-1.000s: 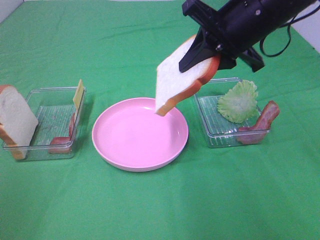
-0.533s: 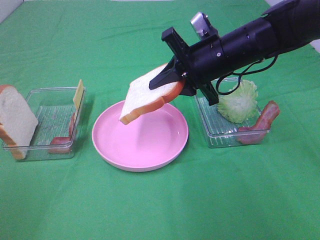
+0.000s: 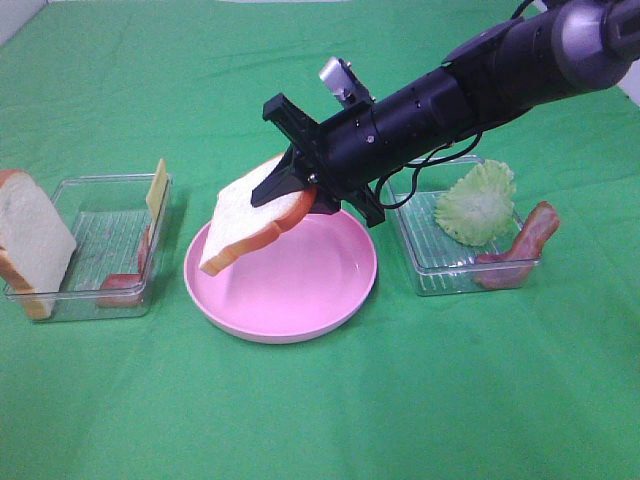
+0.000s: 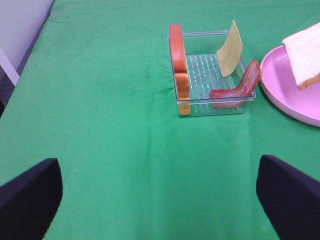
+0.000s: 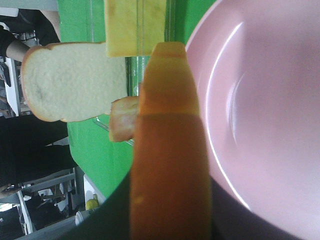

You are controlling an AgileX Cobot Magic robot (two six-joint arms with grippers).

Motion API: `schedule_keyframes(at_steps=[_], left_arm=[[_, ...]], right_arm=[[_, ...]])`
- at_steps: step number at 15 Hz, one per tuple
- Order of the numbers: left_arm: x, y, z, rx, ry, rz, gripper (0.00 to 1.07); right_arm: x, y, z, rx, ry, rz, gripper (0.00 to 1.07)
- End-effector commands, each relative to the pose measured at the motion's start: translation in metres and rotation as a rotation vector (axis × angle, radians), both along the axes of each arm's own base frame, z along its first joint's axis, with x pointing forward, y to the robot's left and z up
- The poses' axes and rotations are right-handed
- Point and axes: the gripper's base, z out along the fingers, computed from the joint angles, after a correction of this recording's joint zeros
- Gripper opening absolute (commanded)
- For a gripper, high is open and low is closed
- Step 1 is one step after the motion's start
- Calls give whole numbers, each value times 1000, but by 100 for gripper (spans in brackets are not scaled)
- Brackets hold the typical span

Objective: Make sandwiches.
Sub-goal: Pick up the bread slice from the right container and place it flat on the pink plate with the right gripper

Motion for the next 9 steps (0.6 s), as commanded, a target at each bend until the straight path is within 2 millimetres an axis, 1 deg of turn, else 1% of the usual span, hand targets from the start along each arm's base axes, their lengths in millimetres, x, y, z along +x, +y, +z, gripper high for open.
schedule_keyframes(at_steps=[1,2,4,9], left_arm=[[-1,-1,0,-3,-25,-2,100],[-1,-1,0,-3,-25,-2,100],[-1,-1,0,-2,-25,-1,100],[-1,-1,0,-2,-25,-1,100]], right_arm=[[2,4,-15,-19,9,12,0],[4,2,-21,-36,4,0,0],[5,2,-27,-47,-1,-6,0],[6,2,-31,-54,-6,-14,0]])
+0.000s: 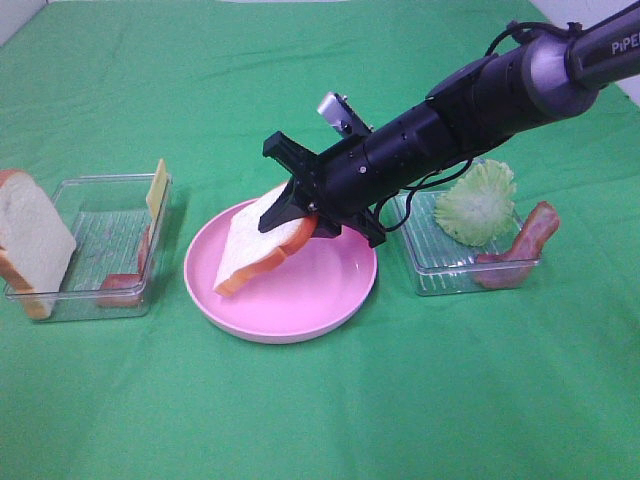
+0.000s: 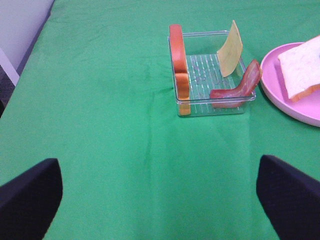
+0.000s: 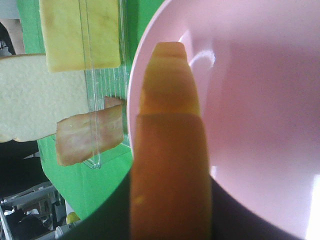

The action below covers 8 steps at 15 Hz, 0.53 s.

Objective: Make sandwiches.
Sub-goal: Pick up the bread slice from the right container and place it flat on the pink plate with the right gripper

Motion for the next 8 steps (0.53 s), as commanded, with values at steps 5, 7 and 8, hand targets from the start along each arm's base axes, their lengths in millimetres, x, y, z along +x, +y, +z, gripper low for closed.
schedule_keyframes(at_steps=[5,7,8], left_arm=[[-1,-1,0,-2,-25,-1,100],[-1,-1,0,-2,-25,-1,100],[-1,-1,0,-2,-25,-1,100]], right_arm=[[1,2,-1,9,-6,9,25],[1,0,-2,-9,-16,27,49],[0,-1,-2,-24,-20,40,58]])
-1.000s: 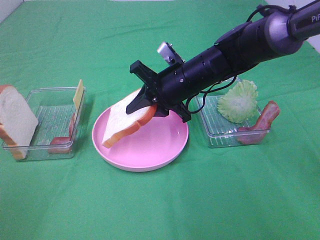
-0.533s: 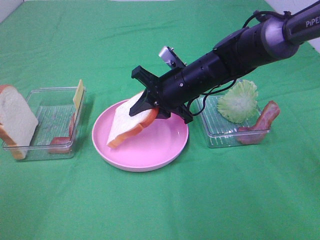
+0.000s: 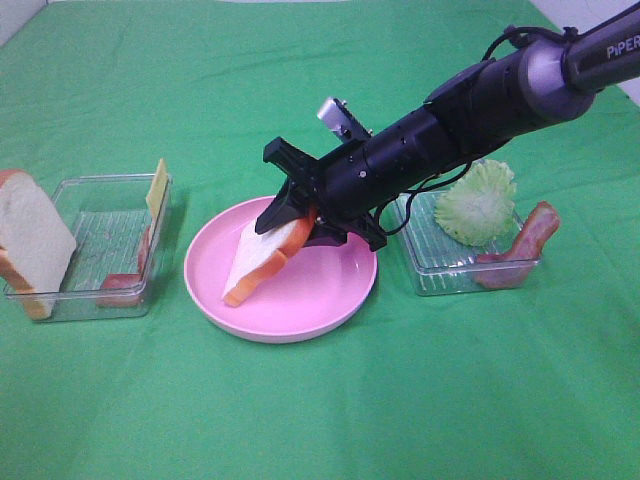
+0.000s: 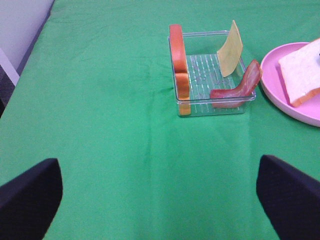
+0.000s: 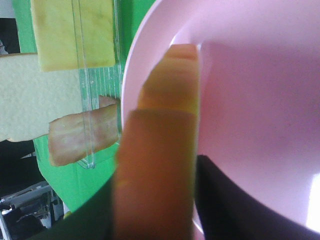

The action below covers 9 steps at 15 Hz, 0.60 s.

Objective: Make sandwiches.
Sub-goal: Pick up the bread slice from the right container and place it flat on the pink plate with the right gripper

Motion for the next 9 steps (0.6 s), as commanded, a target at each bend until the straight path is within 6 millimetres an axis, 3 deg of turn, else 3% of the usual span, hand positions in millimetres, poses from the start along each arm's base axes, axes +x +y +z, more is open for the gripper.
schedule_keyframes(at_steps=[1,5,9], left_arm=[[-1,-1,0,-2,-25,-1,100],[-1,-1,0,-2,-25,-1,100],[-1,-1,0,-2,-25,-1,100]], right_arm=[[0,-1,2,-17,-24,35,62],[-1,-7,16,-85,-60,59,67],[-5,-26,36,-303,-111,92,67]])
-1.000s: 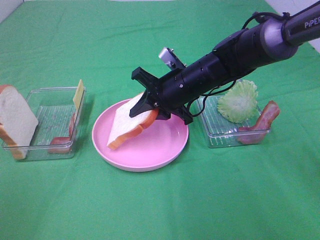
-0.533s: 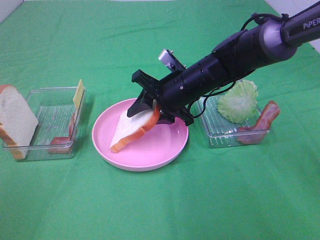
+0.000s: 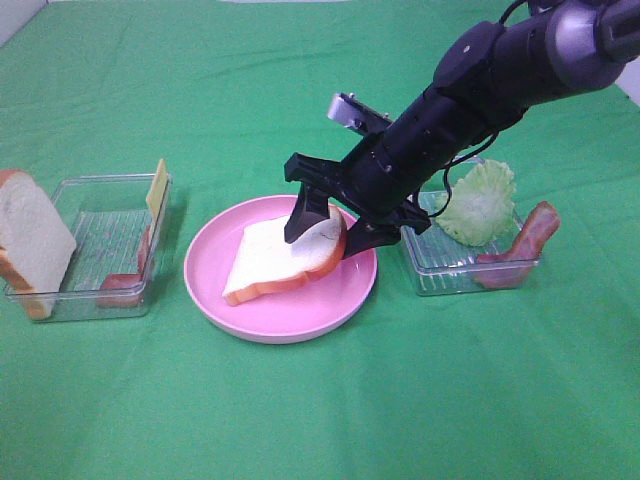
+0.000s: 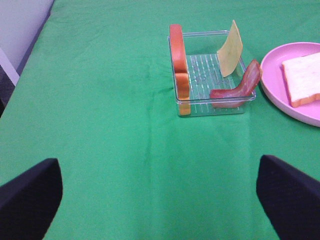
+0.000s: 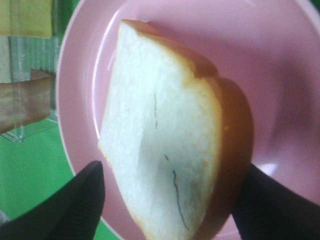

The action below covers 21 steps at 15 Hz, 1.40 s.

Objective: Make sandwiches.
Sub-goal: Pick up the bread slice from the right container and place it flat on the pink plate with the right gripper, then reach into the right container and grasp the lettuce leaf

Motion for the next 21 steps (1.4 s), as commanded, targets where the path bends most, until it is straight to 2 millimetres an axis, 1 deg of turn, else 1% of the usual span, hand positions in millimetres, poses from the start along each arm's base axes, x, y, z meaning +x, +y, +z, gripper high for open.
schedule_keyframes(at_steps=[1,2,4,5,7,8,9,11,13,14,16,17,18,19,20,21], left_arm=[[-1,-1,0,-2,-25,-1,100],[-1,-1,0,-2,-25,-1,100],[-1,-1,0,-2,-25,-1,100],[-1,-1,0,-2,-25,-1,100],[-1,-1,0,-2,-25,-1,100],[-1,-1,0,-2,-25,-1,100],[-1,-1,0,-2,-25,-1,100],[-1,-1,0,-1,-25,-2,100],[-1,-1,0,-1,-25,-2,100],[-1,-1,0,-1,-25,-2,100],[-1,-1,0,-1,-25,-2,100],[-1,-1,0,-1,-25,-2,100],[-1,-1,0,-1,-25,-2,100],[-1,-1,0,-1,-25,-2,100],[-1,-1,0,-1,-25,-2,100],[-1,-1,0,-1,-25,-2,100]], right_arm=[[-1,-9,24,-72,-64,2,67],[-1,-10,29,-79,-77,4,67],[-5,-14,46,-95,-100,12,68],[-8,-15,53,-97,-96,16,70],[-13,-18,69,-108,-99,36,80],[-15,-21,87,-141,-102,67,88],[-14,-23,101,-170,-100,77,90],[-11,-30,123,-268,-93,81,90],[-5,-41,141,-384,-116,51,90],[-1,-46,147,-400,-131,38,90],[7,-60,154,-402,-134,0,90],[13,-72,159,-404,-141,-26,90],[24,-97,159,-418,-145,-60,90],[28,-107,156,-432,-139,-66,90],[31,-111,153,-438,-133,-72,90],[36,-119,146,-444,-117,-85,90]])
